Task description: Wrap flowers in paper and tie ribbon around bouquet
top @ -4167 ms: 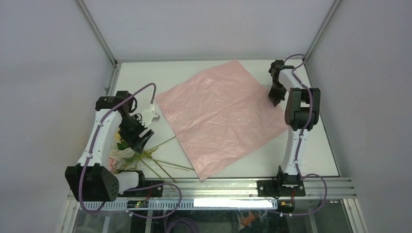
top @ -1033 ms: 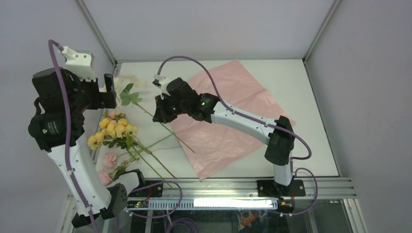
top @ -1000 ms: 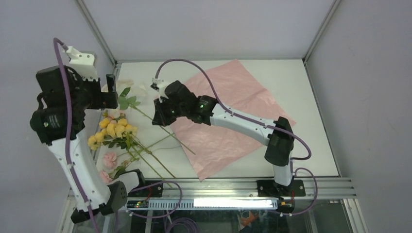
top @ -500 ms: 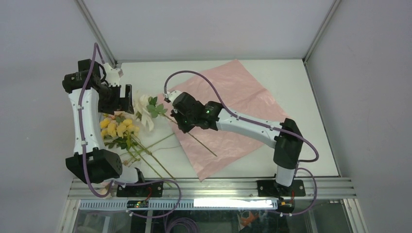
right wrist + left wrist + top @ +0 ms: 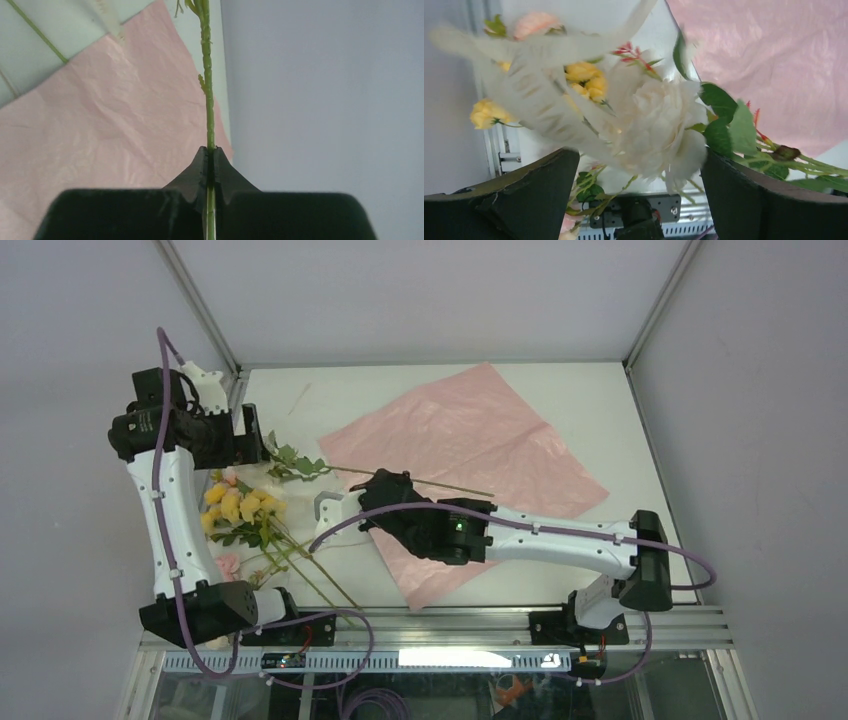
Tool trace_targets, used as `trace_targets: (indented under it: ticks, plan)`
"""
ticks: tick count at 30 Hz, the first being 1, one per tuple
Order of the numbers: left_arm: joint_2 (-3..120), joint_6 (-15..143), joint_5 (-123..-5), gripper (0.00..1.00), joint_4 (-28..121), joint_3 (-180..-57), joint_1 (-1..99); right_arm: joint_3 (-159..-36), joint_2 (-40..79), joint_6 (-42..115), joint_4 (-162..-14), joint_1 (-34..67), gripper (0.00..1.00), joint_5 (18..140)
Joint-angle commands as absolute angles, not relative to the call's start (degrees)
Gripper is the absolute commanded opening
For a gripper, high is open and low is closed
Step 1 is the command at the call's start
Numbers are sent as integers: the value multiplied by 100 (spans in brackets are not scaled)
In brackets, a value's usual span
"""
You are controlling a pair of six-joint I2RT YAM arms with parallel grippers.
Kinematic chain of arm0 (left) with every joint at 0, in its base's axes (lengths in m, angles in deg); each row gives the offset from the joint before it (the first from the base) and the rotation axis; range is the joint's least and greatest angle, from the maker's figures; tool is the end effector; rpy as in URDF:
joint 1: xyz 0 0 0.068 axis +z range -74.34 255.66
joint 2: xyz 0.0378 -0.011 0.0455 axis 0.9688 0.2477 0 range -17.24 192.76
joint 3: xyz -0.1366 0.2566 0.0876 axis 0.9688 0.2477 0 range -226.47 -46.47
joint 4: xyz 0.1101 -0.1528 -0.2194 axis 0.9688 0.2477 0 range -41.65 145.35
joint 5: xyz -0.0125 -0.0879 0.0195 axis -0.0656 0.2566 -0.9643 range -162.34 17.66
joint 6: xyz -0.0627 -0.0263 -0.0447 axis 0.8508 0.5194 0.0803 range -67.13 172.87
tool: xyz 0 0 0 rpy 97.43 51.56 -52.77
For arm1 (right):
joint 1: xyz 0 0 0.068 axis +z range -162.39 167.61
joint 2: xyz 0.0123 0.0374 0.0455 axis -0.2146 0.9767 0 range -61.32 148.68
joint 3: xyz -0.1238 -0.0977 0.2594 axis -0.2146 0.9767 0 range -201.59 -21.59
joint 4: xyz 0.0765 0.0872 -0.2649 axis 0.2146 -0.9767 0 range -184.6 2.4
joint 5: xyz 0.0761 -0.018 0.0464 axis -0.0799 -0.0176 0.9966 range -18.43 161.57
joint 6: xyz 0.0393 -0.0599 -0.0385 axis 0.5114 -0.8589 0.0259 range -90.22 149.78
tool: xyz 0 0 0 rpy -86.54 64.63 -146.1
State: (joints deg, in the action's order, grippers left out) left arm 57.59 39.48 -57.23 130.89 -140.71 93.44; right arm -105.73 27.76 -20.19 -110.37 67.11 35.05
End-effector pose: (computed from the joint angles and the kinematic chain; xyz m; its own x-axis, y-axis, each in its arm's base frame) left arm 0.2396 0.0576 0.4199 -0.8686 -0.0438 -0.4936 0.0192 0.9924 -0.1217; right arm 0.1160 0.3951 0.3845 0.4771 -0.8028 -0.3576 -0.5114 0.0772 -0.8558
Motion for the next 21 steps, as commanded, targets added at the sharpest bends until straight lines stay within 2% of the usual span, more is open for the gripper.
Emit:
trace_targets:
  ticks: [1, 9, 11, 13, 15, 17, 19, 21]
  plan:
    - [5303, 4620, -6086, 96, 12223, -14383, 9654, -10431, 2974, -3821, -10860, 6571, 0, 2733]
    - [5201, 4790, -6054, 97, 12076, -14426, 9671, -10474, 3174, -4045, -10143, 6437, 0, 2217]
    - [5183, 4746, -6066, 97, 12086, -14397, 9675, -10837, 3211, -3545, -9907, 6371, 0, 2050]
    - [5135, 4659, -6107, 97, 12095, -14365, 9675, -11782, 3316, -1853, -10807, 6066, 0, 2047]
    - [5079, 4601, -6149, 97, 12101, -14331, 9675, -12758, 3481, 495, -12257, 5434, 0, 2262]
    - [5040, 4571, -6165, 97, 12087, -14274, 9675, -13199, 3479, 2813, -13431, 4675, 0, 2796]
    - [5018, 4565, -6167, 96, 12093, -14162, 9666, -12600, 3095, 4966, -13314, 3886, 0, 3823]
    - [5026, 4590, -6140, 95, 12098, -13999, 9667, -11016, 2484, 6515, -11997, 3350, 0, 4818]
